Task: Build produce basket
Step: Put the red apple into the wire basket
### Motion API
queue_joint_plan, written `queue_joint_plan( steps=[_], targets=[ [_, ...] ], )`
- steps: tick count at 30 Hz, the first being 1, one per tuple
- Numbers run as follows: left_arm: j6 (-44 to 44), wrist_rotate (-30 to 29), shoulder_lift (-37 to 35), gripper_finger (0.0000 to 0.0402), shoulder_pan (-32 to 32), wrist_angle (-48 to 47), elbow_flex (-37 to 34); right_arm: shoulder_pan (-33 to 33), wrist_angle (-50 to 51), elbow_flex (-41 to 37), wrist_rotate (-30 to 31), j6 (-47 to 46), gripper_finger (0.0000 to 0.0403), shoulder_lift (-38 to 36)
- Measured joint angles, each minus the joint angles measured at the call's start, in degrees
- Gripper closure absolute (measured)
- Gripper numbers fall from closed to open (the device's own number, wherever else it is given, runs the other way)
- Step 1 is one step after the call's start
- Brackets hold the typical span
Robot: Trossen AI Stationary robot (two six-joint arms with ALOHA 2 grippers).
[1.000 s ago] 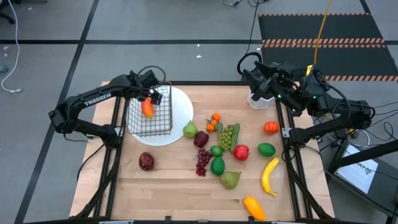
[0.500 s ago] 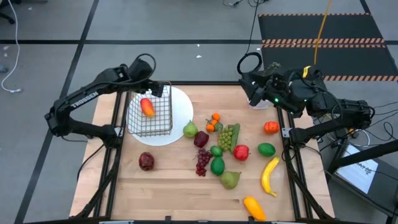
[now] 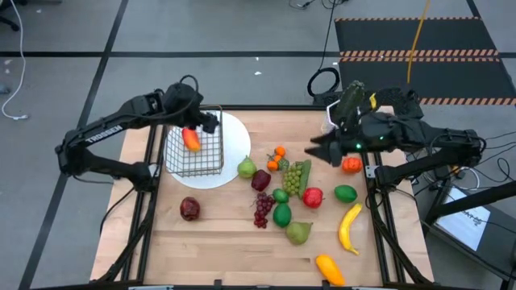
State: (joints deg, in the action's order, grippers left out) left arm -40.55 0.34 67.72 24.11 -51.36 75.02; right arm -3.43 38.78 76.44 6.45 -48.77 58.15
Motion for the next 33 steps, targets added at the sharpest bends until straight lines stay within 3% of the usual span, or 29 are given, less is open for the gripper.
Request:
queue_joint_plan(
  steps=[4,11,16,23,33],
  targets=[
    [-3.88,-0.15,0.0,0.0188,-6.58,2.56,-0.02,-2.88,7.69,0.0,-3.82,-3.48,0.0051,0.02],
    [-11.64,-0.74,0.02,0.0216,-21.03,3.2,-0.02,-8.94,20.94,0.0,-5.02,-6.06,0.0051,0.02],
    [-20.34,-8.37,0.06,0.0238,-33.41,4.07,-0.02,-11.36,28.2,0.0,-4.96,-3.34,0.0051,0.04],
    [-28.67,-19.71,2.0,0.0274,-45.62,6.16,-0.07,-13.65,29.62,-1.4,-4.95,5.1,0.0051,0.0],
    [-30.69,-21.92,6.55,0.0302,-51.18,9.84,-0.07,-17.34,22.32,-15.57,-5.8,11.93,0.0051,0.02]
  ],
)
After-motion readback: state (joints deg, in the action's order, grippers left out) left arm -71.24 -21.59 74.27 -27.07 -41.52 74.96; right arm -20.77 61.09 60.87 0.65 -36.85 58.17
